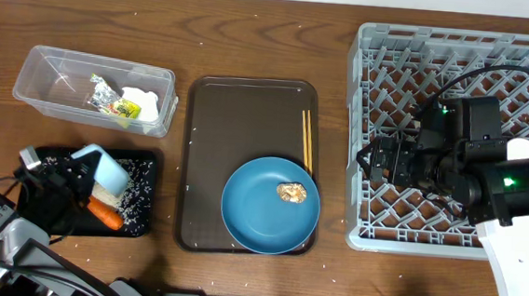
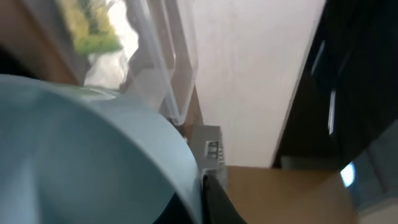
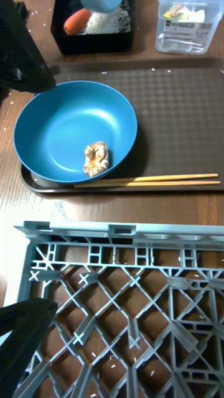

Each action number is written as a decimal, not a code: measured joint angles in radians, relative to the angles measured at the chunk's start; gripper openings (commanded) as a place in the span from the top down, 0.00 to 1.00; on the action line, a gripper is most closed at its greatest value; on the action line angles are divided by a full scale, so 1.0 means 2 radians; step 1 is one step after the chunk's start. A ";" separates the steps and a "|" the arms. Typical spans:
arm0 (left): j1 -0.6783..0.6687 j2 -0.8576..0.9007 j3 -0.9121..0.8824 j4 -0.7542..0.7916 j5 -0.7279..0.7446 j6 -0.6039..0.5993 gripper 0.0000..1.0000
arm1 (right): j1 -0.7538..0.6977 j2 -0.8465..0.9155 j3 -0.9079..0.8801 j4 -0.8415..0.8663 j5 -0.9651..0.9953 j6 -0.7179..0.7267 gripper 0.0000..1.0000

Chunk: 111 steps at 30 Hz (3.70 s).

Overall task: Sort waste into correct bins and load items into the dishwasher rack
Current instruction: 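Carry the rice bowl left and tip the rice onto the black tray, then carry the empty bowl right and set it in the rack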

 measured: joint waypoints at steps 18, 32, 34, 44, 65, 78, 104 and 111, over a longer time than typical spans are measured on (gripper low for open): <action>-0.187 -0.222 0.011 0.230 0.008 -0.126 0.94 | -0.005 0.000 0.000 0.004 0.001 0.012 0.04; -0.570 -0.047 0.053 0.557 -0.186 -0.347 0.94 | -0.256 -0.040 0.104 -0.032 0.026 0.036 0.01; -0.627 0.002 0.096 0.570 -0.212 -0.353 0.94 | -0.284 -0.054 0.109 -0.043 0.026 0.036 0.01; -0.795 0.199 0.307 0.577 -0.272 -0.367 0.94 | -0.313 -0.051 0.109 -0.070 0.026 0.036 0.01; -0.875 0.348 0.325 0.678 -0.409 -0.479 0.94 | -0.313 -0.051 0.109 -0.087 0.031 0.022 0.01; -0.907 0.358 0.327 0.663 -0.428 -0.480 0.93 | -0.313 -0.051 0.109 -0.105 0.032 0.018 0.01; -0.880 0.381 0.330 0.668 -0.398 -0.480 0.02 | -0.313 -0.051 0.109 -0.109 0.032 0.007 0.01; -0.862 0.381 0.330 0.641 -0.371 -0.466 0.02 | -0.313 -0.051 0.109 -0.109 0.032 0.007 0.01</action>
